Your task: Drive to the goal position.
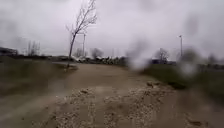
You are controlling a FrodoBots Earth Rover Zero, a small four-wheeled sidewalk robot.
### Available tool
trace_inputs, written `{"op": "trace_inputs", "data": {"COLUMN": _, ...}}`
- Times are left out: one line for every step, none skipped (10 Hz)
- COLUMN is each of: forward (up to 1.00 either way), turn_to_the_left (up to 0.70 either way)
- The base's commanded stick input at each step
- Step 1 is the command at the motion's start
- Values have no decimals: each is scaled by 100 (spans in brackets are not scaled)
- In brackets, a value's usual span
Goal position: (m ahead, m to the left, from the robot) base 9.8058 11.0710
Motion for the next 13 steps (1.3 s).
{"op": "trace_inputs", "data": {"forward": 100, "turn_to_the_left": 0}}
{"op": "trace_inputs", "data": {"forward": 100, "turn_to_the_left": 0}}
{"op": "trace_inputs", "data": {"forward": 100, "turn_to_the_left": 0}}
{"op": "trace_inputs", "data": {"forward": 100, "turn_to_the_left": 36}}
{"op": "trace_inputs", "data": {"forward": 100, "turn_to_the_left": 39}}
{"op": "trace_inputs", "data": {"forward": 100, "turn_to_the_left": 36}}
{"op": "trace_inputs", "data": {"forward": 100, "turn_to_the_left": 30}}
{"op": "trace_inputs", "data": {"forward": 100, "turn_to_the_left": 21}}
{"op": "trace_inputs", "data": {"forward": 100, "turn_to_the_left": 9}}
{"op": "trace_inputs", "data": {"forward": 100, "turn_to_the_left": 0}}
{"op": "trace_inputs", "data": {"forward": 100, "turn_to_the_left": 0}}
{"op": "trace_inputs", "data": {"forward": 100, "turn_to_the_left": 0}}
{"op": "trace_inputs", "data": {"forward": 100, "turn_to_the_left": 0}}
